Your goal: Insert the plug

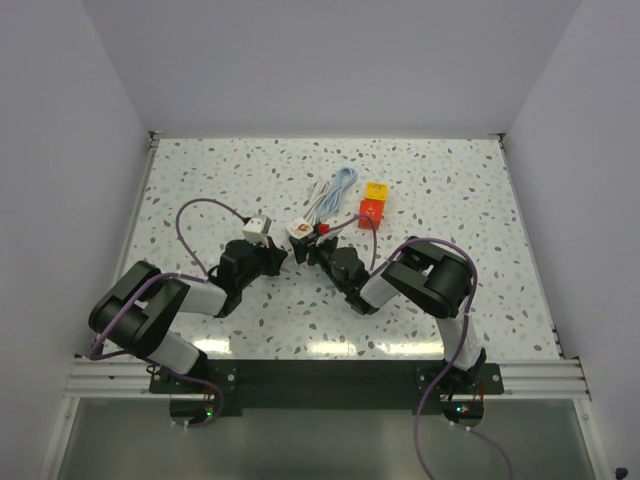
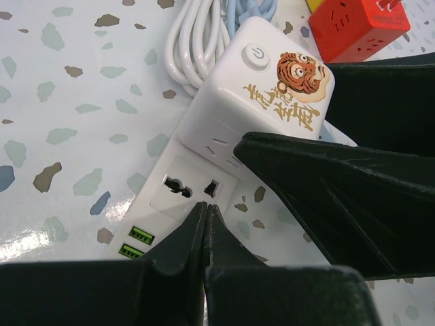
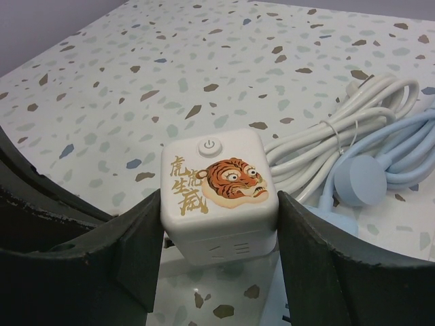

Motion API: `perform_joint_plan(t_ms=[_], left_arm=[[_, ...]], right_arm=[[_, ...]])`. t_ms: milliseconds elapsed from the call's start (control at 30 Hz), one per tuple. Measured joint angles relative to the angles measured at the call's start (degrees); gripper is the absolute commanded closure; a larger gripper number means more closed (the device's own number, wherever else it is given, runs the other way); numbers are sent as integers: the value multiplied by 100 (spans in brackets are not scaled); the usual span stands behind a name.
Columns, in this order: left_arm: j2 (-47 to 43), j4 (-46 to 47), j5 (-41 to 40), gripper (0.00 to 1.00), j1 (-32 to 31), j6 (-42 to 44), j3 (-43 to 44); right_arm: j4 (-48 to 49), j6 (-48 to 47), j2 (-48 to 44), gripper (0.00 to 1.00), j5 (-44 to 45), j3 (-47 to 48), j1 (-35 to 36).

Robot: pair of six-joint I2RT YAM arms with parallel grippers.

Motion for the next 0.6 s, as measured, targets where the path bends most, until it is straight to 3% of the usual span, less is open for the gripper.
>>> perform_joint_plan(t_ms=[600], left_arm=[[0, 2, 70, 100, 33, 0, 0]], right_arm=[[11, 107, -15, 91, 0, -37, 0]])
